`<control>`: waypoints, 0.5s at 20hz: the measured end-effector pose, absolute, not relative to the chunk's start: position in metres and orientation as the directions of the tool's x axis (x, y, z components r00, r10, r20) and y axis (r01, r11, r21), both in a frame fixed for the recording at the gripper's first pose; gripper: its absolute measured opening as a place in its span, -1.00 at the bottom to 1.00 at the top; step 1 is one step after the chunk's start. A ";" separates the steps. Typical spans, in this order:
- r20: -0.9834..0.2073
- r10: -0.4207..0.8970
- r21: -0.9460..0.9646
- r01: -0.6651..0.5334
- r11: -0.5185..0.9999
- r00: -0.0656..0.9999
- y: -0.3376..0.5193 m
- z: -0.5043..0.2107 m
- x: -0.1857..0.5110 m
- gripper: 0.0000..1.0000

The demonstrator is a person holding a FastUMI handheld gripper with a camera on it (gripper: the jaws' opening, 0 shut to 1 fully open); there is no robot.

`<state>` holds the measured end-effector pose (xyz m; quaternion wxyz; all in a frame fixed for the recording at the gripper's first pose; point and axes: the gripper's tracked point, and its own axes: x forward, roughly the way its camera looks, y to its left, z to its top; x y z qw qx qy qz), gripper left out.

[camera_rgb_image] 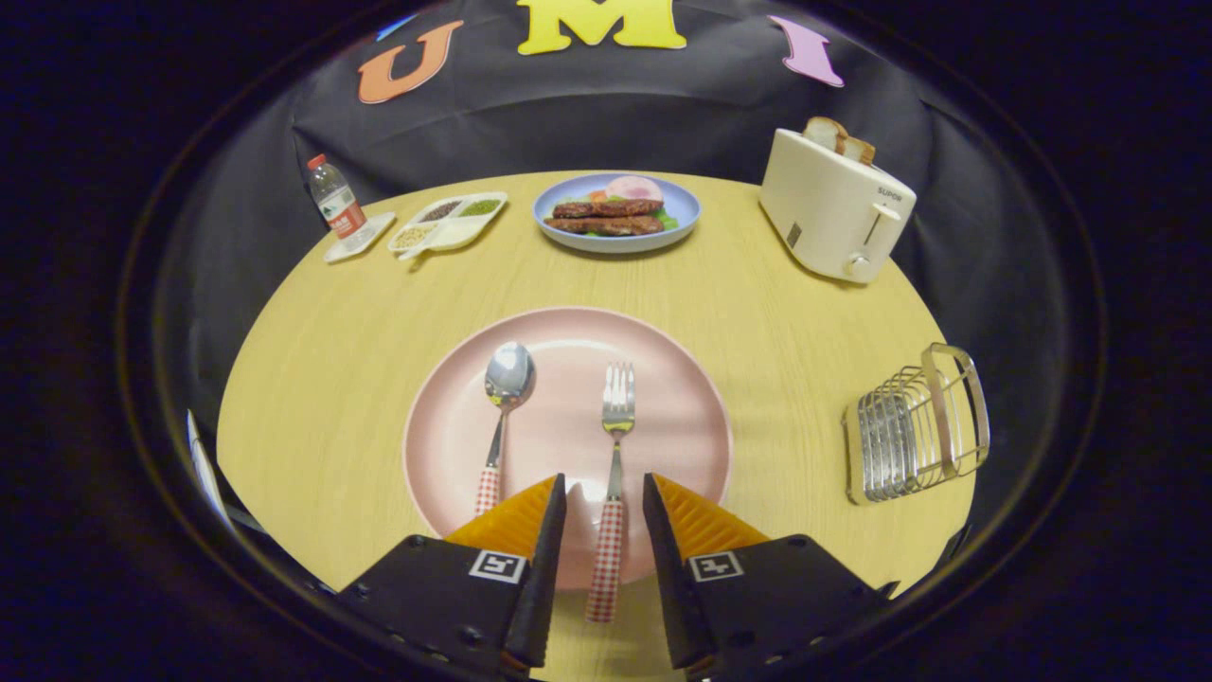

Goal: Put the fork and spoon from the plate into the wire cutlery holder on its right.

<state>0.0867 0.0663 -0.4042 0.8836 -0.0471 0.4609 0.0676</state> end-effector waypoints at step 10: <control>-0.834 -0.019 -0.074 -0.079 0.994 0.551 0.065 -0.409 0.078 -0.80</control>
